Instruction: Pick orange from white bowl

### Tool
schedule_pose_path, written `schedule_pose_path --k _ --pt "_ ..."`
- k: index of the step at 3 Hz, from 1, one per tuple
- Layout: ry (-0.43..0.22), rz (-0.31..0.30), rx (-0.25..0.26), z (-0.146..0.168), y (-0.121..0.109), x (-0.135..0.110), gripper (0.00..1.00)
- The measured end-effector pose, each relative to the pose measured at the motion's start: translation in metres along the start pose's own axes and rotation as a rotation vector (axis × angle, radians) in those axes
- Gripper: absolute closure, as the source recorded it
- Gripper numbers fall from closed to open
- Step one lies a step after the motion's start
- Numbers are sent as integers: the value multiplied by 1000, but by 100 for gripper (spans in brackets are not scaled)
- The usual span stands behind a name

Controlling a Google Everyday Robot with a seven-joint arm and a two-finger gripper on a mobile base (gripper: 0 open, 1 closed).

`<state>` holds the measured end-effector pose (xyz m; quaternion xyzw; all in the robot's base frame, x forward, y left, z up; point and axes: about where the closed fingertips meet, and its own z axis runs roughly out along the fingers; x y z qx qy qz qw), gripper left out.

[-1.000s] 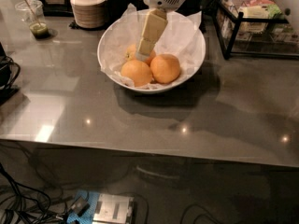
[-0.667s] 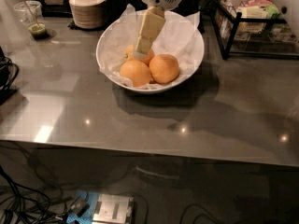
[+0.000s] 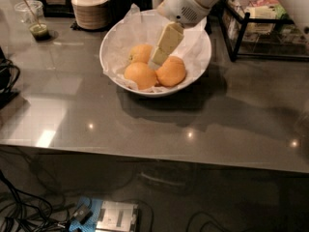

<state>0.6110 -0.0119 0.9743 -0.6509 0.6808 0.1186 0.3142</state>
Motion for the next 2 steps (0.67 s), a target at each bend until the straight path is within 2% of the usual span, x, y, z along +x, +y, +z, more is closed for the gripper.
schedule_pose_path --k 1,2 --pt "-17 103 -41 21 0 30 0" --pt "-17 157 -75 38 0 51 0"
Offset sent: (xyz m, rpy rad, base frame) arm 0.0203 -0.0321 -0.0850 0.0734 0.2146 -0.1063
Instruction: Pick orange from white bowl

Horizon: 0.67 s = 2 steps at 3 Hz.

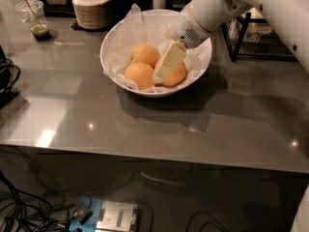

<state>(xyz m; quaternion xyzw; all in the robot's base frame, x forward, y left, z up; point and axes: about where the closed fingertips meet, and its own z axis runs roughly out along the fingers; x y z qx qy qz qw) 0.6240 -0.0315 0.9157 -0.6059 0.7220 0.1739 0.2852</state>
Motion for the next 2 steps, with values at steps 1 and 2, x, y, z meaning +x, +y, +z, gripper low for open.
schedule_pose_path --k 1,2 --pt "34 8 -5 7 -22 18 0" --pt "32 7 -2 6 -23 17 0"
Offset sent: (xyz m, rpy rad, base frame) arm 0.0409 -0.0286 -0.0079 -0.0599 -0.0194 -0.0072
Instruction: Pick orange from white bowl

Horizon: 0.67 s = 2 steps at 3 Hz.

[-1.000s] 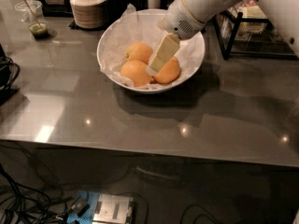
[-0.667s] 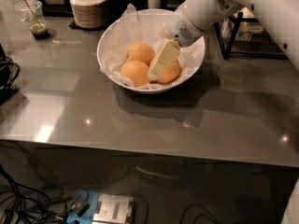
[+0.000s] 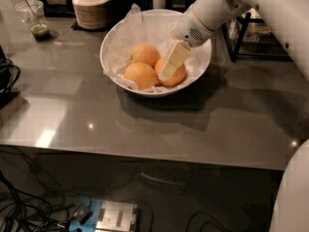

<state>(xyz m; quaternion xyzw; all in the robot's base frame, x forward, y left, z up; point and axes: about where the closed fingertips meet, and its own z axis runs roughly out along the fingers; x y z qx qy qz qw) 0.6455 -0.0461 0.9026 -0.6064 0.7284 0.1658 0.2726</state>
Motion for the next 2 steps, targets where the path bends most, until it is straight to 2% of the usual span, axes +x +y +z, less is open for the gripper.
schedule_pose_path --k 1,2 --pt "0 0 0 0 0 0 19" --pt "0 0 0 0 0 0 42"
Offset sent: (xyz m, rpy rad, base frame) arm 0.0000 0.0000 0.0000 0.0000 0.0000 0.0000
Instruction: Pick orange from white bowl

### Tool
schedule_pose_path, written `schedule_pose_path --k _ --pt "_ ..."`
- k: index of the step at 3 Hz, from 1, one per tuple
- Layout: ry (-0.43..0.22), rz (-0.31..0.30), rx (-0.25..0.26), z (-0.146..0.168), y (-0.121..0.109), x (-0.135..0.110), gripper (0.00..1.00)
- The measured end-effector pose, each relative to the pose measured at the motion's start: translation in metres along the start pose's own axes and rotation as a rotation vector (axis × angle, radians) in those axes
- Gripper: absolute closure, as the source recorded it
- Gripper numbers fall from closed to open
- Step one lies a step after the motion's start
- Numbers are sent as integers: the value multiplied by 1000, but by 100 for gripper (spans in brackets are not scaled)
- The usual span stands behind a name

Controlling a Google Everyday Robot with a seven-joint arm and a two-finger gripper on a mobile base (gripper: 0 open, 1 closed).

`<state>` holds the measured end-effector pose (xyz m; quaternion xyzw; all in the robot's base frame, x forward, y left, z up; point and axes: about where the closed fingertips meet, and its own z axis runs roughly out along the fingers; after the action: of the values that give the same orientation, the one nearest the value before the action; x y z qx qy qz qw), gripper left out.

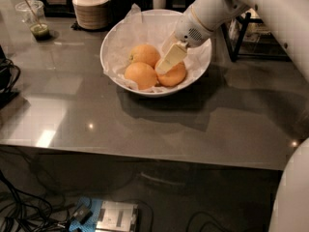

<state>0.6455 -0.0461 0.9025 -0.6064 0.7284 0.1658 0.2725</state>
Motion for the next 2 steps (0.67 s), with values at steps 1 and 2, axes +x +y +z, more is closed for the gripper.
schedule_pose_path --k 1,2 --pt "16 7 -20 3 3 3 65" --pt "19 11 -25 1 4 2 67"
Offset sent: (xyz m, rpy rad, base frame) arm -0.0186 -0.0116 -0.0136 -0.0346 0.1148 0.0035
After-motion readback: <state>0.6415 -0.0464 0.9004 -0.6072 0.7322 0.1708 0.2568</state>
